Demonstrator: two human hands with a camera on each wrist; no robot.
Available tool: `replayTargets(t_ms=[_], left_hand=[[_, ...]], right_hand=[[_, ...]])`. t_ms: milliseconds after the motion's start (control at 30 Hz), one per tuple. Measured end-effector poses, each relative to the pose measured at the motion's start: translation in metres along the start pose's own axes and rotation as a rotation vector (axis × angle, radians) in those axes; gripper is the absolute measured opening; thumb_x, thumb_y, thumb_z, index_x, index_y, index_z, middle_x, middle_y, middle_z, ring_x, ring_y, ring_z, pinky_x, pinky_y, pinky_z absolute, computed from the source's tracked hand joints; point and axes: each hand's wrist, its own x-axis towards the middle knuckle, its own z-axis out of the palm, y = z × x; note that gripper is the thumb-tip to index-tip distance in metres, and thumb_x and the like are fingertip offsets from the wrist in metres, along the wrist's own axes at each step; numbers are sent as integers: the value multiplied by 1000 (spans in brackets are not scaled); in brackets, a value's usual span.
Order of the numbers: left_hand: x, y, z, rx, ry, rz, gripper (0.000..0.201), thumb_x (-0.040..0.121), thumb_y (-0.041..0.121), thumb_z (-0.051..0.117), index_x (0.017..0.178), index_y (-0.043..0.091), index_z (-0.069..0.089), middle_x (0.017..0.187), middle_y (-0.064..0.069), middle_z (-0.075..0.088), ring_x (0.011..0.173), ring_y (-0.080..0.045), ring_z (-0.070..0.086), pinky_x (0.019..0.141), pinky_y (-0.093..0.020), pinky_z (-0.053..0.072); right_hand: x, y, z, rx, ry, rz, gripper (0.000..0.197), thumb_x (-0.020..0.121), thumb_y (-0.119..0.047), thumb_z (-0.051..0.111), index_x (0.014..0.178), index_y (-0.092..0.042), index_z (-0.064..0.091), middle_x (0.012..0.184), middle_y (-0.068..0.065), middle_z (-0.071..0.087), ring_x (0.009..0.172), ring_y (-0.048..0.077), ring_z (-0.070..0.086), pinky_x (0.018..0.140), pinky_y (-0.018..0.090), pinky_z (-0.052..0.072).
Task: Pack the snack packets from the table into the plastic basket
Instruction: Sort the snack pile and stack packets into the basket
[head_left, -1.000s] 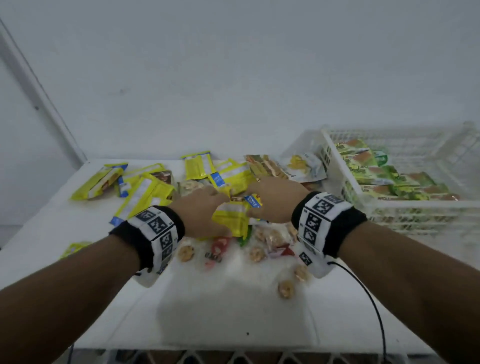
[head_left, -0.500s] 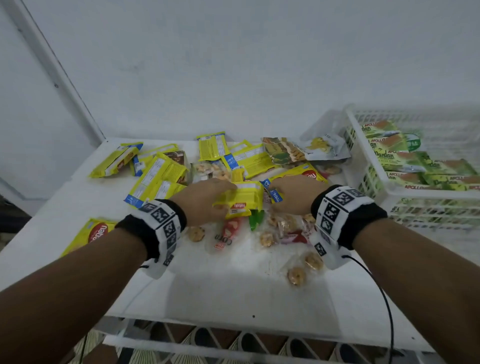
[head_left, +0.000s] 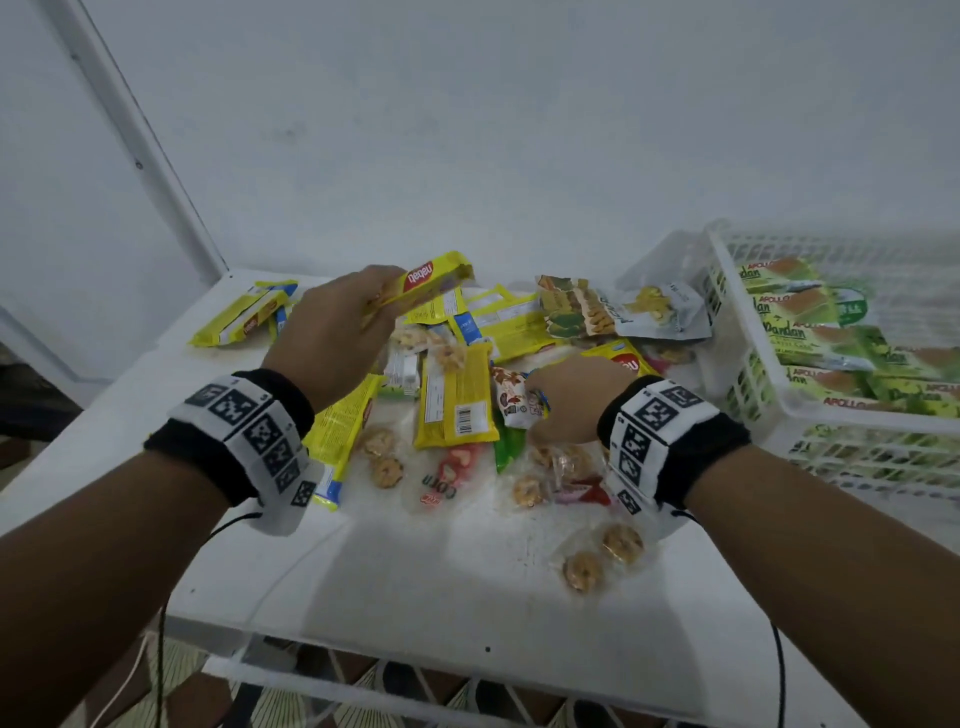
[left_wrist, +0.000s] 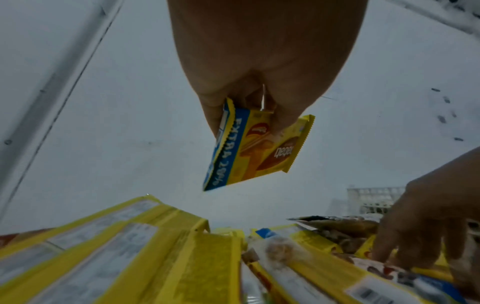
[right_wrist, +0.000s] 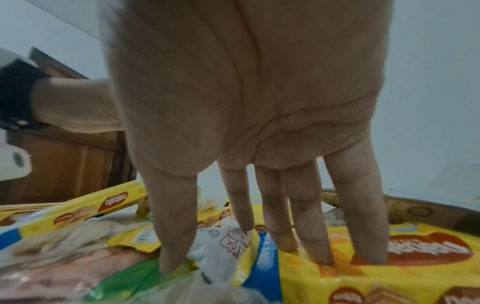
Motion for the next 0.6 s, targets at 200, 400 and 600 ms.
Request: replayTargets(t_ms=[200,400,600], left_hand=[[-1,-37,-1,229,-1,-21,34,104,18,52,137,17,58,118,-8,71,100,-34,65,74,-38,45],[-6,-65,-17,313,49,-122,31,104,16,51,132,13,63,116,-15,71,99,-42,65,77,-45,48],[-12,-97,-32,385,54,-275,32,102,17,51,132,16,61,114,-16,70,97,-45,63,78,-49,48]], right_hand=[[8,-8,-2,-12,61,-6,73,92,-65,56,149,-23,37,140,9,51,124,33,56,93,44,52],[18,-27,-13,33,147,-144,64,97,-57,54,151,-30,35,136,8,46,115,32,58,87,45,55],[36,-57,-19,15,112,-223,65,97,-56,55,154,-34,33,147,7,41,128,33,51,91,46,52]])
